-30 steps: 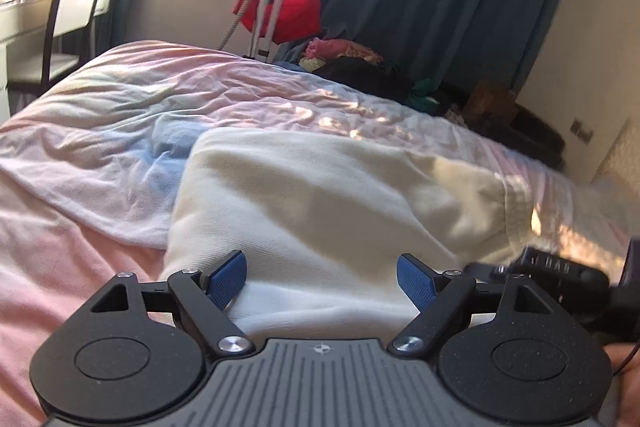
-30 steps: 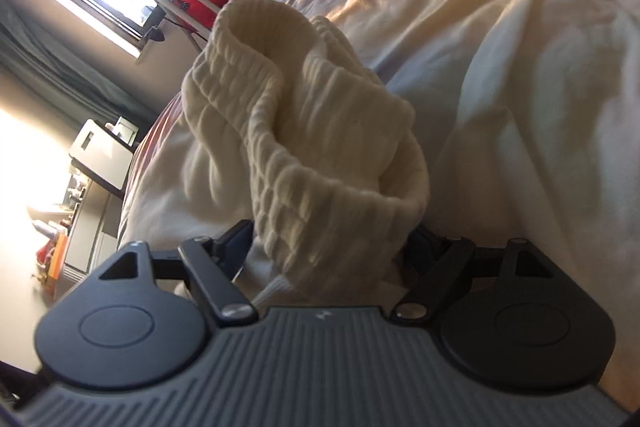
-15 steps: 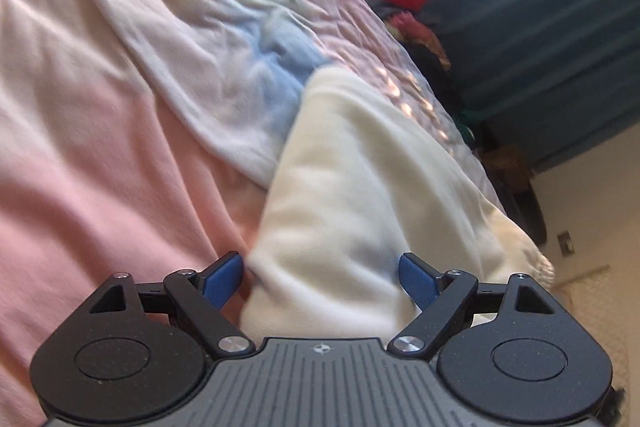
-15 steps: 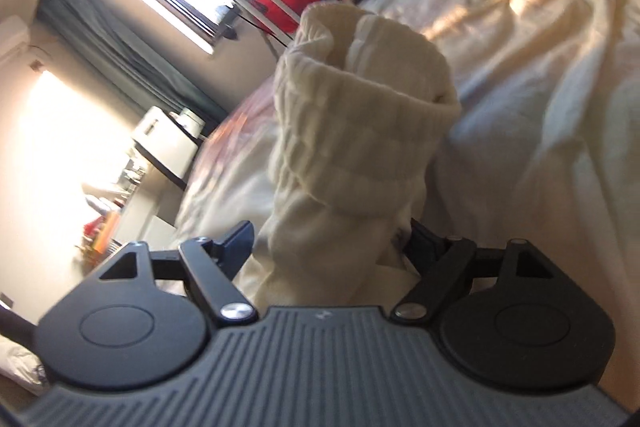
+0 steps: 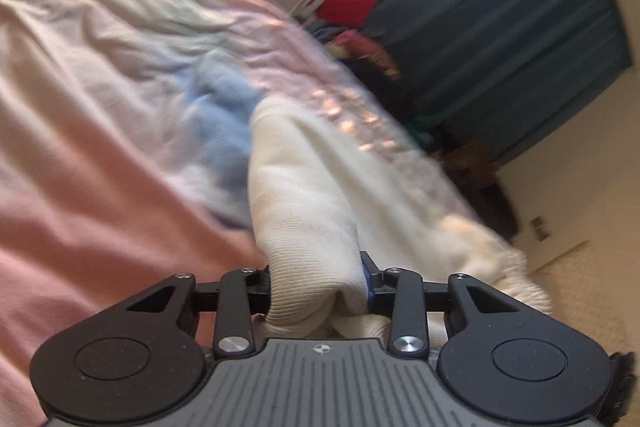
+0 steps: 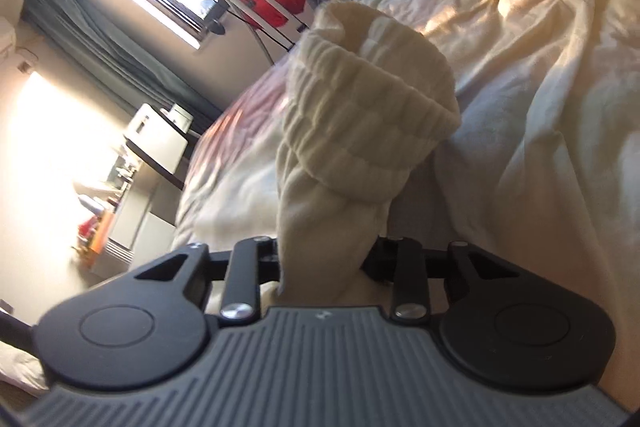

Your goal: Fold clothes

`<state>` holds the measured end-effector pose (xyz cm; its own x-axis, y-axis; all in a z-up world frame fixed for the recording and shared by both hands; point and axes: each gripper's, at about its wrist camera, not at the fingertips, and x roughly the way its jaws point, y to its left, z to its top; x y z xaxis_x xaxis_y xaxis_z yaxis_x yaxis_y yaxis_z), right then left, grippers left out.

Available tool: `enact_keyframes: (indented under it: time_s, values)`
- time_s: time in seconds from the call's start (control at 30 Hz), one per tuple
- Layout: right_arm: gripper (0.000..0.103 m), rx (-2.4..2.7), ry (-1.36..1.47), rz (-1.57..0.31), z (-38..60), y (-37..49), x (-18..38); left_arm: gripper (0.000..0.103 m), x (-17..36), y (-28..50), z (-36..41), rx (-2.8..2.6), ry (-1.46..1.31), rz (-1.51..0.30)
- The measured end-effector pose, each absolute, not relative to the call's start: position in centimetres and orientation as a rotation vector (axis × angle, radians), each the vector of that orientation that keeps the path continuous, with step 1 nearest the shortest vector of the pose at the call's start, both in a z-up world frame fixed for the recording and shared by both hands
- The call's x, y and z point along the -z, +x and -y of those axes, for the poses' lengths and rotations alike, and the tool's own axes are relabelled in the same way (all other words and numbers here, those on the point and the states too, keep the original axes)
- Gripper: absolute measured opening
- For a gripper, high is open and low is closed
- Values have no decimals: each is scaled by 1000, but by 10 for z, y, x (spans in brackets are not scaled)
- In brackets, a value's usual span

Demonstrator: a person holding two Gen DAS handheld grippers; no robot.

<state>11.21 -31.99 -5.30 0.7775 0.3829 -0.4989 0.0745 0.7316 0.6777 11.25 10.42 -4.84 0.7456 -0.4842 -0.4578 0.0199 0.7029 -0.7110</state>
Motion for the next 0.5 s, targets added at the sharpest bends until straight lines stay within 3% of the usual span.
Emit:
enact_keyframes:
  time_s: [0.2, 0.5]
  values:
    - [31, -141, 809, -602, 372, 103, 1, 34, -13, 139, -15, 414, -696, -657]
    - [31, 69, 845, -474, 498, 118, -63, 33, -50, 256, 176, 530, -646, -767]
